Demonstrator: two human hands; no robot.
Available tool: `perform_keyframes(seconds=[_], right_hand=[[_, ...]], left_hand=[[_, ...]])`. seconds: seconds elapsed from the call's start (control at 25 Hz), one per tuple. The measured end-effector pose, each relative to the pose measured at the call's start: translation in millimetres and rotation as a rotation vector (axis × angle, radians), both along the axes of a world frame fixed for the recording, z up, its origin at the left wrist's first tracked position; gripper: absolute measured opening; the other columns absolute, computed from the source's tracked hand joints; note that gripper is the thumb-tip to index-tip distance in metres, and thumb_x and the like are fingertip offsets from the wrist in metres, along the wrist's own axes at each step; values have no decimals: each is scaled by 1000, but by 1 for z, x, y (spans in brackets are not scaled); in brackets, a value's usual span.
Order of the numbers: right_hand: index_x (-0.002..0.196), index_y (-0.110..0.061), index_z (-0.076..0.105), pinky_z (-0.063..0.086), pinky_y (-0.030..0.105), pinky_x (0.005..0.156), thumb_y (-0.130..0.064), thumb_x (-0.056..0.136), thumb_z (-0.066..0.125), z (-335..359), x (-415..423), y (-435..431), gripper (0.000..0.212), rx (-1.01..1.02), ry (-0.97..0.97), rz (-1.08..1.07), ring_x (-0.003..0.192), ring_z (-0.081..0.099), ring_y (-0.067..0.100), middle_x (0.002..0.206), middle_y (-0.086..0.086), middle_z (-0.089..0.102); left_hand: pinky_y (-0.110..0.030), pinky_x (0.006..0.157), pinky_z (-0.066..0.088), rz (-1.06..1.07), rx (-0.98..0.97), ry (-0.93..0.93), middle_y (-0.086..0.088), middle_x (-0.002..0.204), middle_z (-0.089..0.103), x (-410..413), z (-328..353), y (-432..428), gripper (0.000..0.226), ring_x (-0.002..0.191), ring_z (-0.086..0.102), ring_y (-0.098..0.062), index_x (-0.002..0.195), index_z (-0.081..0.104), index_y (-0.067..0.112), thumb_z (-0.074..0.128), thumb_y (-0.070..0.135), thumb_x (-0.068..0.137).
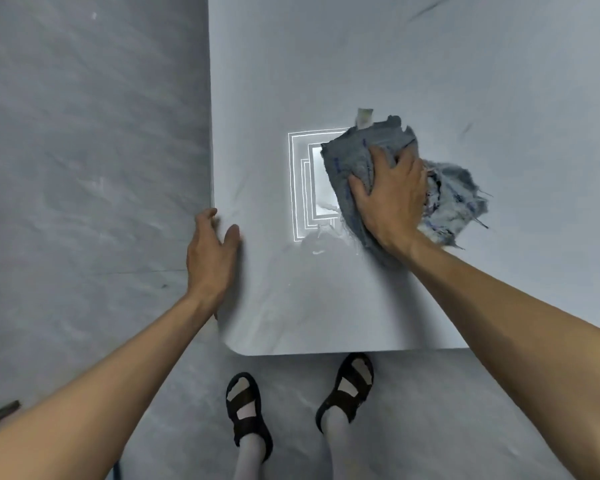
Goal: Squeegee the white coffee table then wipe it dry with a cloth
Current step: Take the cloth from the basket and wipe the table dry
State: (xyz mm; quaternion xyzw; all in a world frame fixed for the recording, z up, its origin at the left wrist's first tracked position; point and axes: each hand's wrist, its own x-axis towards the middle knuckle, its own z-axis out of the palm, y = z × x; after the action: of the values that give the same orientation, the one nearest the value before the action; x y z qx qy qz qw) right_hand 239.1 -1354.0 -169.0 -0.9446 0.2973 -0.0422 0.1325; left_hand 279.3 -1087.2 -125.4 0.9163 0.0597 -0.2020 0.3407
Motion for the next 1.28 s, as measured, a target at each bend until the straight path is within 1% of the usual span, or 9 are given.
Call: perform_keyframes(seconds=[0.32, 0.52, 0.68, 0.8, 0.88, 1.0, 1.08, 1.2, 1.28], right_hand=[[133, -34, 51, 35, 46, 101, -56, 78, 46, 5, 40, 91, 60, 84, 59, 461, 120, 42, 29, 126, 12, 50], [129, -39, 55, 31, 42, 95, -59, 74, 42, 8, 39, 131, 59, 97, 135, 820, 111, 44, 25, 124, 9, 50], [119, -38, 59, 35, 41, 85, -55, 72, 45, 11, 23, 133, 52, 60, 74, 1122, 97, 47, 23, 108, 6, 52], [121, -36, 57, 38, 42, 86, -57, 77, 47, 10, 9, 126, 50, 59, 75, 1293, 94, 47, 23, 104, 7, 52], [123, -36, 54, 37, 41, 86, -59, 80, 47, 9, -2, 108, 49, 50, 87, 1350, 92, 47, 22, 102, 7, 52], [125, -36, 52, 37, 39, 83, -60, 82, 47, 12, -22, 64, 49, 16, 153, 1350, 93, 48, 23, 106, 9, 52], [128, -37, 51, 38, 39, 85, -61, 84, 45, 14, -39, 27, 50, 6, 203, 1259, 98, 49, 22, 112, 10, 52], [131, -38, 50, 39, 42, 91, -65, 86, 42, 18, -76, -41, 53, 6, 224, 1000, 106, 48, 24, 120, 10, 51], [131, -38, 51, 38, 43, 92, -64, 85, 46, 16, -106, -80, 53, 11, 208, 773, 109, 48, 28, 121, 11, 50]], left_hand=[[-24, 98, 29, 192, -205, 180, -2, 150, 43, -2, -12, 43, 58, 134, 42, -19, 147, 31, 21, 41, 47, 97], [-27, 100, 36, 180, -235, 188, -1, 145, 48, -11, -13, 50, 59, 128, 49, -18, 147, 31, 23, 42, 50, 96], [-29, 94, 45, 107, -200, 137, 1, 134, 58, -22, -7, 46, 55, 116, 57, -18, 144, 36, 27, 43, 50, 96], [-32, 97, 44, -32, -81, 99, -6, 137, 56, -36, -3, 41, 51, 121, 55, -26, 141, 38, 21, 42, 47, 97], [-39, 107, 38, -182, 58, 53, -12, 146, 45, -48, 0, 35, 52, 133, 44, -29, 140, 38, 14, 40, 45, 98], [-41, 120, 19, -363, 181, 2, -13, 159, 18, -65, 4, 18, 59, 148, 15, -25, 147, 28, 13, 35, 45, 99], [-40, 122, 12, -437, 210, 7, -11, 162, 10, -74, 4, 6, 62, 150, 6, -24, 150, 21, 14, 32, 47, 100], [-39, 123, 9, -497, 239, 35, -12, 162, 9, -85, 5, -23, 64, 150, 6, -26, 151, 15, 13, 33, 46, 100], [-45, 120, 19, -518, 273, 34, -16, 158, 19, -86, 6, -34, 63, 147, 16, -32, 149, 20, 11, 36, 45, 99]])
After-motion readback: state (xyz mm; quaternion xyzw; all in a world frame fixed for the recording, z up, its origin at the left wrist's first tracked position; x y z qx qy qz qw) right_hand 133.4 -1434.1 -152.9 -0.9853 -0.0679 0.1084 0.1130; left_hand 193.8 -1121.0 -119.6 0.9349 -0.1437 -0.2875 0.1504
